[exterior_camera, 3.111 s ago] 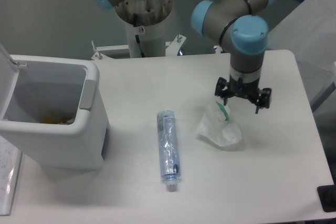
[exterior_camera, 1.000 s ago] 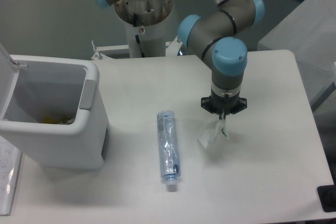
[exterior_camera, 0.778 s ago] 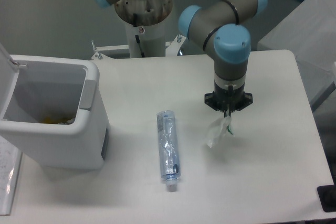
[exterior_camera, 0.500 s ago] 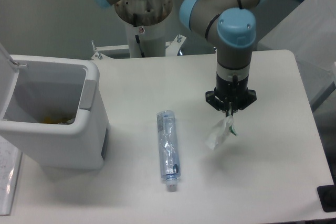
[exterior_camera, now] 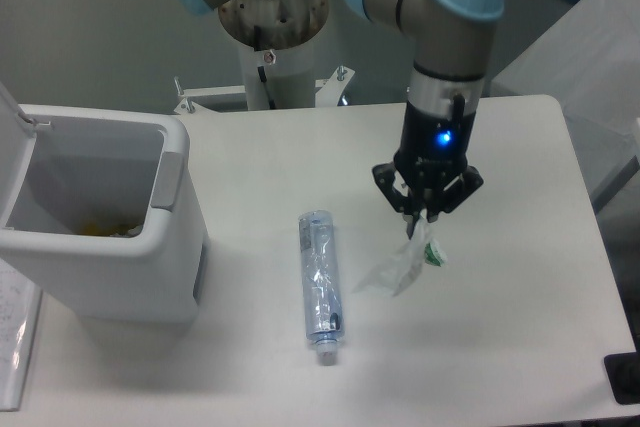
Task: Place the trash in the trash can
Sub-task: 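Carry the bag over the white trash bin and release it inside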
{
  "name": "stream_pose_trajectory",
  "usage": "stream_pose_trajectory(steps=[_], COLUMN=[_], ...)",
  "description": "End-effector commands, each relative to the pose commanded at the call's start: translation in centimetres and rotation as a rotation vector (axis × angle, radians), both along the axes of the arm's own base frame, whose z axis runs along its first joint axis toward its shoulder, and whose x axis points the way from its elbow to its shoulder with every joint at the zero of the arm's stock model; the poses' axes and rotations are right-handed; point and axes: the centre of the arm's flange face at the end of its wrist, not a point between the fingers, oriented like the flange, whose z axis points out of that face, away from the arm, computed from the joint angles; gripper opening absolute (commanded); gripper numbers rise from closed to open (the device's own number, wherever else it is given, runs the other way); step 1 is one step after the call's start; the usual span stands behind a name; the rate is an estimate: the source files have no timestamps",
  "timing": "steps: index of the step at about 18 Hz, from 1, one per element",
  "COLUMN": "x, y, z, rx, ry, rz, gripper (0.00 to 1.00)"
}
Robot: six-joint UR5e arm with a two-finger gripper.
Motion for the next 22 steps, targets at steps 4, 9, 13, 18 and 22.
stream_pose_trajectory(steps=[4,9,13,18,22], x=[3.8,10.0,14.3,16.3,17.5], y=[-0.4,-0.3,0.8,2.4,4.2], z=[2.9,4.7,5.7,5.8,4.0], rx=[0.092,0.175,0.195,0.196,0.175], ry=[-0.020,-0.070,-0.099,-0.114,-0.136], rz=[-0.037,-0.105,-0.152,-0.190,-0.239], gripper=[0.00,0.00,0.00,0.00,0.00])
